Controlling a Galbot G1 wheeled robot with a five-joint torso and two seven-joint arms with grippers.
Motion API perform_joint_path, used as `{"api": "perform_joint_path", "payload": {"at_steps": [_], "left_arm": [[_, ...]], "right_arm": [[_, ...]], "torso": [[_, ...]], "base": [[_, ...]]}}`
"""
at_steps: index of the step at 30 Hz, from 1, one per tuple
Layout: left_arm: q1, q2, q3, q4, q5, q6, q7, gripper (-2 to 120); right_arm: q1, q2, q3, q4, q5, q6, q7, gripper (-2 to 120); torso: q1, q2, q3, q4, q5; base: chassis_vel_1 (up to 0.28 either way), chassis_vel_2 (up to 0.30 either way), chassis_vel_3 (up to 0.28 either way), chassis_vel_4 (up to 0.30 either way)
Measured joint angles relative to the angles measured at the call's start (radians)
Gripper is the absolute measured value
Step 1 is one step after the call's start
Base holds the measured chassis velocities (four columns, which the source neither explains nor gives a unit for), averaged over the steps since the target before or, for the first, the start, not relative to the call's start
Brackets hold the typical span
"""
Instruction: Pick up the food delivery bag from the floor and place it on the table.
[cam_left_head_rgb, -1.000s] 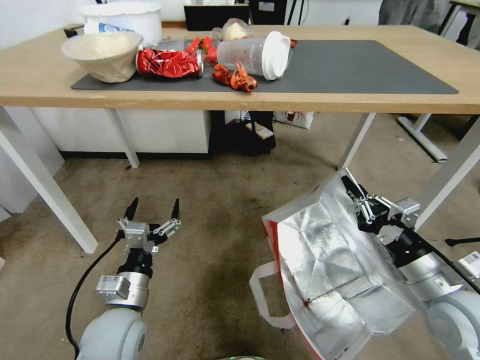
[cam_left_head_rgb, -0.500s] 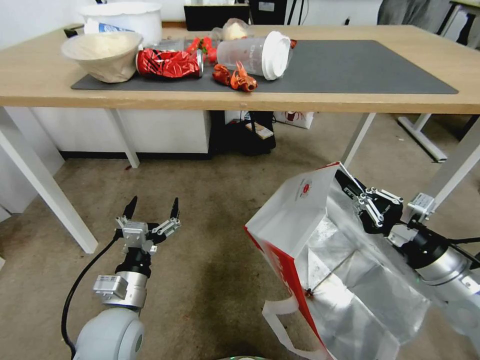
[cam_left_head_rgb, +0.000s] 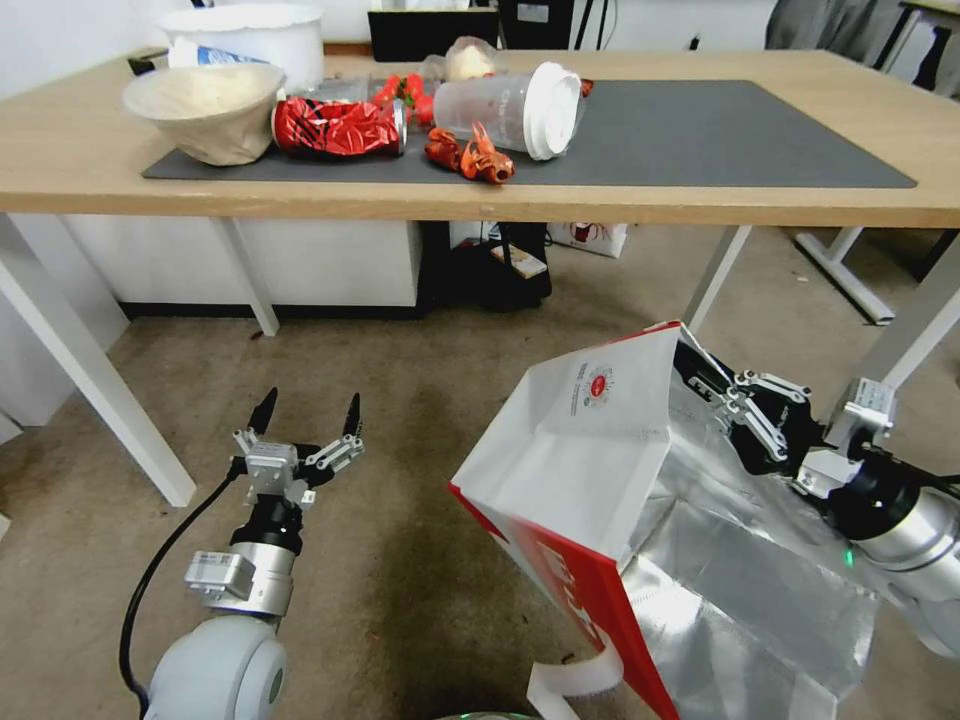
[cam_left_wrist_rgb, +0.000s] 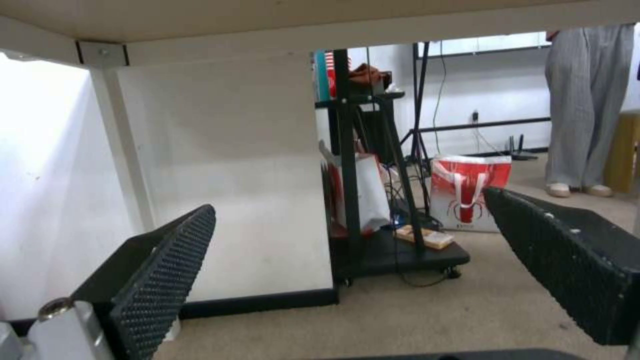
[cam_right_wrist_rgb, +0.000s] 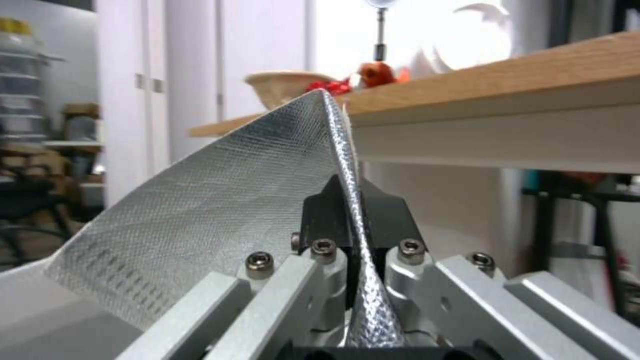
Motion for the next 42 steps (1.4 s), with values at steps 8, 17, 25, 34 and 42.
{"api": "perform_joint_path", "payload": {"at_steps": [8,17,25,34,42], "left_arm": [[-0.003,0.008,-0.001,-0.001,-0.004,-0.001,0.000,100],[0.003,0.011,0.000,-0.009,-0.006,0.002,0.000,100],[0.007,0.012,0.000,-0.009,-0.012,-0.006,0.002,100],[0.011,0.011,-0.002,-0.004,-0.019,-0.024,0.014,100],[0.013,0.011,-0.001,-0.003,-0.019,-0.027,0.018,100]], "right_arm": [[0.003,-0.005,0.014,0.014,0.066,-0.042,-0.063,0],[-0.003,-0.006,0.031,0.017,0.090,-0.064,-0.118,0],[-0.005,0.003,0.035,0.011,0.082,-0.066,-0.132,0],[-0.003,0.007,0.035,0.006,0.077,-0.063,-0.137,0],[-0.003,0.009,0.037,0.003,0.075,-0.063,-0.158,0]], "torso": [[0.000,0.000,0.000,0.0000,0.0000],[0.000,0.000,0.000,0.0000,0.0000],[0.000,0.002,0.001,0.0000,0.0001],[0.001,0.035,0.030,0.0000,0.0000],[0.004,0.069,0.063,0.0000,0.0000]], "base": [[0.000,0.000,0.000,0.000],[0.000,0.000,0.000,0.000],[0.000,0.000,0.000,0.000],[0.000,0.000,0.000,0.000],[0.000,0.000,0.000,0.000]]}}
